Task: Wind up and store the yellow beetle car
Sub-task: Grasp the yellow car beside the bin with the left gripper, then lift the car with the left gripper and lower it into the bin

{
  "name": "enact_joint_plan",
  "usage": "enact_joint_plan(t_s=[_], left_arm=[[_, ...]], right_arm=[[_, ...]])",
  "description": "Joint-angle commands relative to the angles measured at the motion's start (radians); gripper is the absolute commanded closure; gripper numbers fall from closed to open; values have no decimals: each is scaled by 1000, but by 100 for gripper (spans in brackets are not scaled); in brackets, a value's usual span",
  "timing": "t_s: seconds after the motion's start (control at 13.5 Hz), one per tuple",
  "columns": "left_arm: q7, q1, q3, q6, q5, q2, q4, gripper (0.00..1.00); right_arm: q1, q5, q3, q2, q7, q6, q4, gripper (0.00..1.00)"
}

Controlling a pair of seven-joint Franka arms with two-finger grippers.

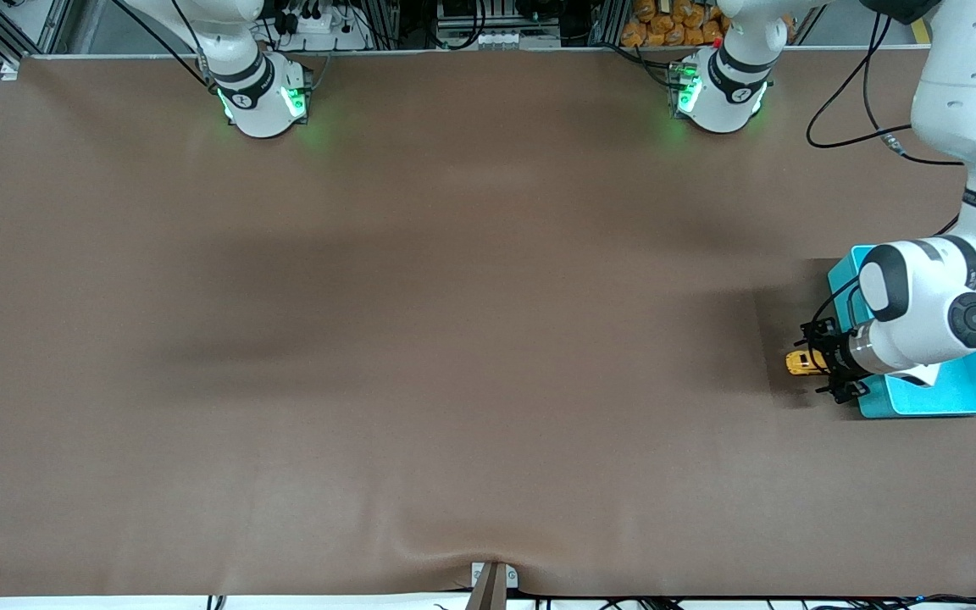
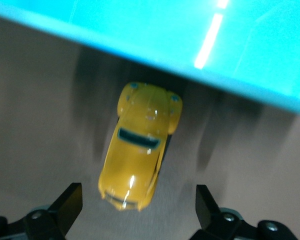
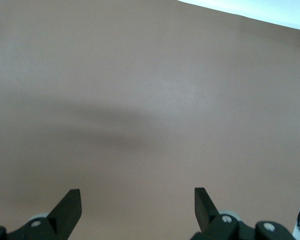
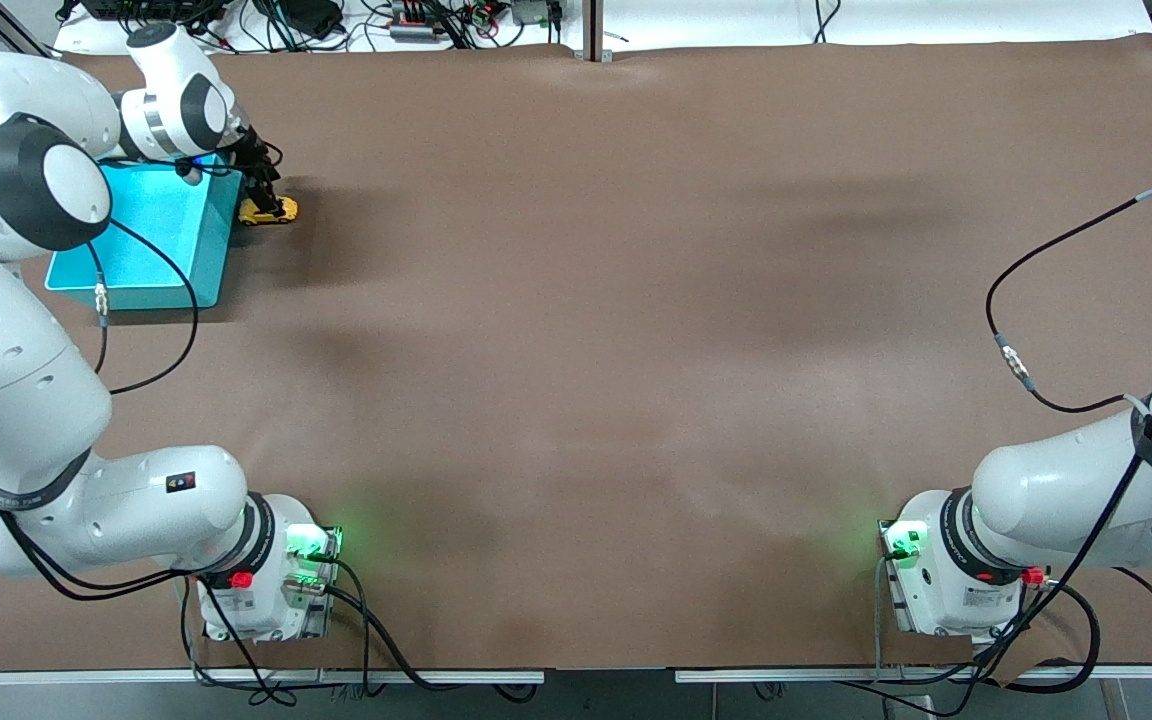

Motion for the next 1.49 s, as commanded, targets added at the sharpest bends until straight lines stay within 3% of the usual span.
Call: enact_joint_plan(t_s=[0.0,0.37,0.45,0.52,0.97,1.41], left_arm=[[-3,38,-7,14,35,3,-1,0],[-3,39,-7,23,40,-2,-24,0],[-14,40,-7,25,40,-5,-25,33],[-14,39,-7,28,41,-14,-39,99],[-67,-19,-17,28,43,-134,-105,100],[38,-115,-19,-168,96,-258,-91,100]], right_arm=[[3,6,4,-74,130,-28,-14,0],[9,-9,41,-107,159,-57,-22,0],[9,-9,44,-120,174,-63,-31,0],[4,-9,44,-151,174,-54,-66,0],[4,-9,64,-211,174,-54,-134,0],[7,-9,63,-260,173,-45,-186,0]])
